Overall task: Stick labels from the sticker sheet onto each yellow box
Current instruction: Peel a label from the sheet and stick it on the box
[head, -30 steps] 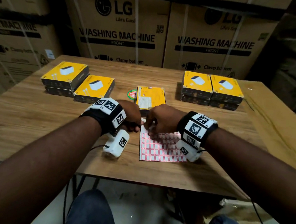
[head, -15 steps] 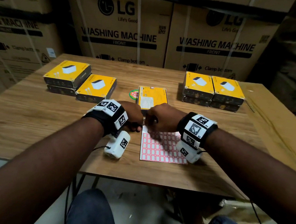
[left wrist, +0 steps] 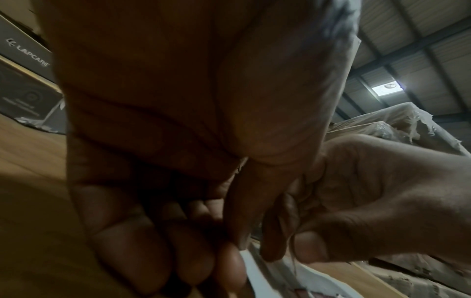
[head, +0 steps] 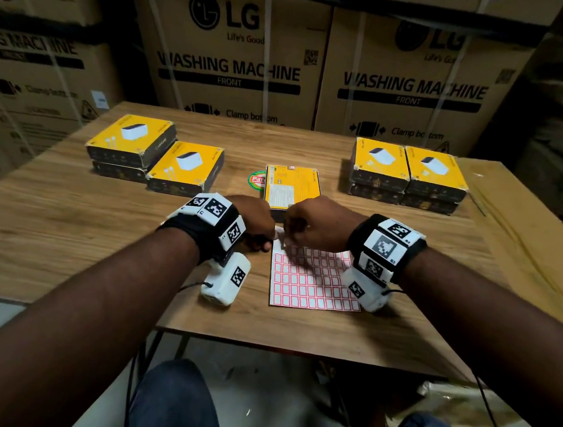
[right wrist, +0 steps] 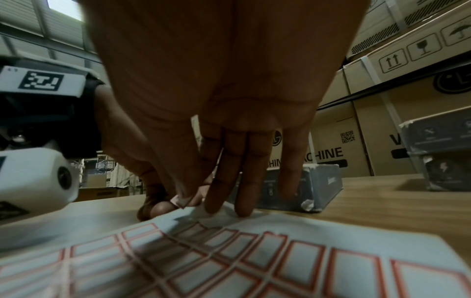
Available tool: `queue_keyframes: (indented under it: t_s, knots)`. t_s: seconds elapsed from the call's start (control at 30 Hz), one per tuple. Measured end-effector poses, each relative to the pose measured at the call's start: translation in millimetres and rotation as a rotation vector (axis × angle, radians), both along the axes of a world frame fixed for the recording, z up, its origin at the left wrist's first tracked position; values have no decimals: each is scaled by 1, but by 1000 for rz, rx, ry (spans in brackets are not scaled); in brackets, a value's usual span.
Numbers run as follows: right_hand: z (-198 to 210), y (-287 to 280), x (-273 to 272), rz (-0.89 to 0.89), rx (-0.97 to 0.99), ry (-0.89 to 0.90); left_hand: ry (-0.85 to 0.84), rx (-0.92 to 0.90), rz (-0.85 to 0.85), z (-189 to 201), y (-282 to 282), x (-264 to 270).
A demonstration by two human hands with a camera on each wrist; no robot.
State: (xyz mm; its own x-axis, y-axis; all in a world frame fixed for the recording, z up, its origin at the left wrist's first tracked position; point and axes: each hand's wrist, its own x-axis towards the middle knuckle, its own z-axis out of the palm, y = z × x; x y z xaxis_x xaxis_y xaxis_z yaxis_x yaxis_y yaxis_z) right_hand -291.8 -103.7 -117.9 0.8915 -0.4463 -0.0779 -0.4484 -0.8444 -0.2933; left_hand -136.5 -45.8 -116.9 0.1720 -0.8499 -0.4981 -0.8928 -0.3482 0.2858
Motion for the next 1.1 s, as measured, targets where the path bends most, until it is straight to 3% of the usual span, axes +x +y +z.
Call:
queue_keyframes:
  t_s: [0.1,0.17,0.3,0.4,0.53,1.1]
  knots:
    - [7,-6,-4,-23,-46,-18,-56,-19,-7,-1,0,3]
    - [15,-13,-7,-48,-78,-17,-189,-76,-29,3,-1,5]
    - [28,-26,-6,-96,-146,6,-400,-341,-33,20,-6,8]
    - [33,-28,1,-100,-182,42,-335,-488,-84,31,-15,9]
    - [32,-26,12,-109,-195,105,-371,-368,-210,26,-24,3]
    - [22,-20,26,-148,-335,139,-282,-381,-189,32,-31,14]
